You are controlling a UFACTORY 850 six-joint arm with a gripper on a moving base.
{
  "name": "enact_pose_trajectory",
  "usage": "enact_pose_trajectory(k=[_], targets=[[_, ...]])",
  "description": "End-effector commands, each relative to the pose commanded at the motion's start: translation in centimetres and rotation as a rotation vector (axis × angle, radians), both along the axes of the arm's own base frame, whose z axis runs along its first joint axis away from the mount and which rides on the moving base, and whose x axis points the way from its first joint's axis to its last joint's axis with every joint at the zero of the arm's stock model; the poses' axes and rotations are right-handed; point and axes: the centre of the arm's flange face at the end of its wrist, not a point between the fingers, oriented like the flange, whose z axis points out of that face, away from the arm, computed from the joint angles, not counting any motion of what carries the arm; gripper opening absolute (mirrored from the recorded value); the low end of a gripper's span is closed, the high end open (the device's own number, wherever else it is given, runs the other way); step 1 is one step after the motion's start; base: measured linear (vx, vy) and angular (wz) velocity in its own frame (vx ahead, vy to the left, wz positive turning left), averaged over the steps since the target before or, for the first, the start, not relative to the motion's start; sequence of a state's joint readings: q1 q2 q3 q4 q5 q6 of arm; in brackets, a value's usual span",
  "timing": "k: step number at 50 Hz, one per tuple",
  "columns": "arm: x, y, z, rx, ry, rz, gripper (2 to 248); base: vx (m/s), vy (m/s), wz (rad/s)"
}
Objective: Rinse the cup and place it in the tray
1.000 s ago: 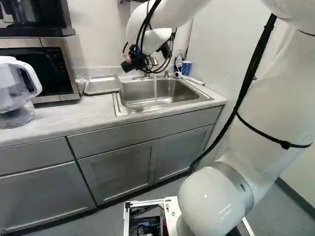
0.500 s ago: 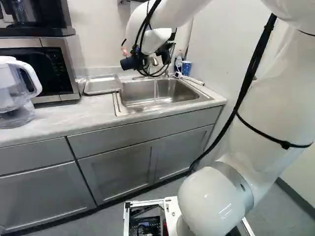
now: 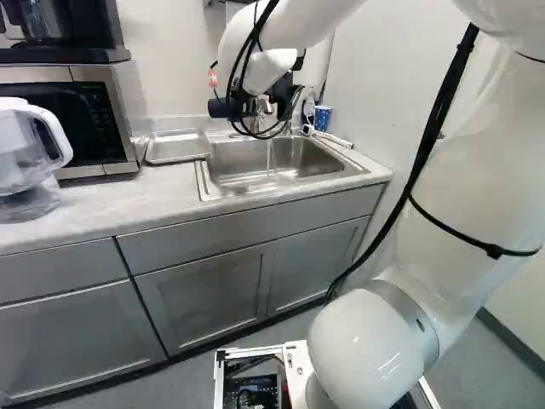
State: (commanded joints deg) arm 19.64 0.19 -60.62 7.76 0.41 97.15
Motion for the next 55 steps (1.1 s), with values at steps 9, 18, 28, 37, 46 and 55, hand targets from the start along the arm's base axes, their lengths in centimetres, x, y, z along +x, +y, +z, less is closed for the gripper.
enact_pose_trajectory(k=[9,18,28,37,46,55], targets=[[0.0,0.0,0.0,0.078,0.028,-0.046,123,0.0,0.0,0.0],[0.0,0.0,0.0,0.156,0.056,-0.091,123,0.0,0.0,0.0],[0.0,0.0,0.0,0.243,0.086,-0.142,123,0.0,0.0,0.0],[0.0,0.0,0.0,0.321,0.114,-0.187,123,0.0,0.0,0.0],[0.0,0.0,0.0,0.4,0.142,-0.233,123,0.0,0.0,0.0],[0.0,0.0,0.0,0.46,0.164,-0.268,123,0.0,0.0,0.0]])
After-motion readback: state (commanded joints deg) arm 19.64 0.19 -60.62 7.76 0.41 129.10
